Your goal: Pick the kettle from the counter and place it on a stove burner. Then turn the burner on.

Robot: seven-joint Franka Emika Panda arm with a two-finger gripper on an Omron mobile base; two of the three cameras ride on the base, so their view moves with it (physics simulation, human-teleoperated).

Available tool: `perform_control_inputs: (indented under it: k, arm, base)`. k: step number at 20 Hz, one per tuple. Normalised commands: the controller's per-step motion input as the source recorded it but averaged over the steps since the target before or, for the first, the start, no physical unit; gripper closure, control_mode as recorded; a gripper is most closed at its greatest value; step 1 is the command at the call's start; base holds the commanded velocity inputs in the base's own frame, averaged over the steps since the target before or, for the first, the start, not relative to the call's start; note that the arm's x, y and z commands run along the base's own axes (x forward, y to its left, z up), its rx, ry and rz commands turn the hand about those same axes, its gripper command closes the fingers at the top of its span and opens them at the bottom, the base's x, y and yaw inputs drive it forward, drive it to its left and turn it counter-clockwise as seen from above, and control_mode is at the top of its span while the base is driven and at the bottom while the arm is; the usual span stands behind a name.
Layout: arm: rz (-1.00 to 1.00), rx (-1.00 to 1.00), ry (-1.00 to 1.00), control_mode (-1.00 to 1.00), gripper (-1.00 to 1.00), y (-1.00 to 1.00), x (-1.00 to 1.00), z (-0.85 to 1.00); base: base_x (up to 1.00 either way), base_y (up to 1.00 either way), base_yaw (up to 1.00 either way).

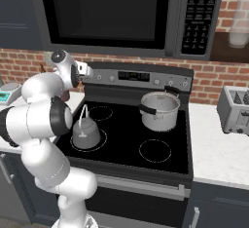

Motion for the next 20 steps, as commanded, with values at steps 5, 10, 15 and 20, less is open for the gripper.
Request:
perform_control_inputs:
  k: [5, 10, 15, 20]
  arm:
    - [0.00, 0.00, 0.00, -1.00, -1.00, 0.06, 0.01, 0.00]
    - [0.00, 0.00, 0.00, -1.00, -1.00, 0.10, 0.00, 0.00]
    - [0.00, 0.00, 0.00, -1.00, -1.00, 0.02, 0.00, 0.00]
    - [0.00, 0.00, 0.00, -1.00, -1.00, 0.00, 0.03, 0.00]
  base:
    - [0.00, 0.00, 0.00]
    - [0.00, 0.00, 0.00]
    - [0.00, 0.00, 0.00]
    - [0.00, 0.00, 0.00]
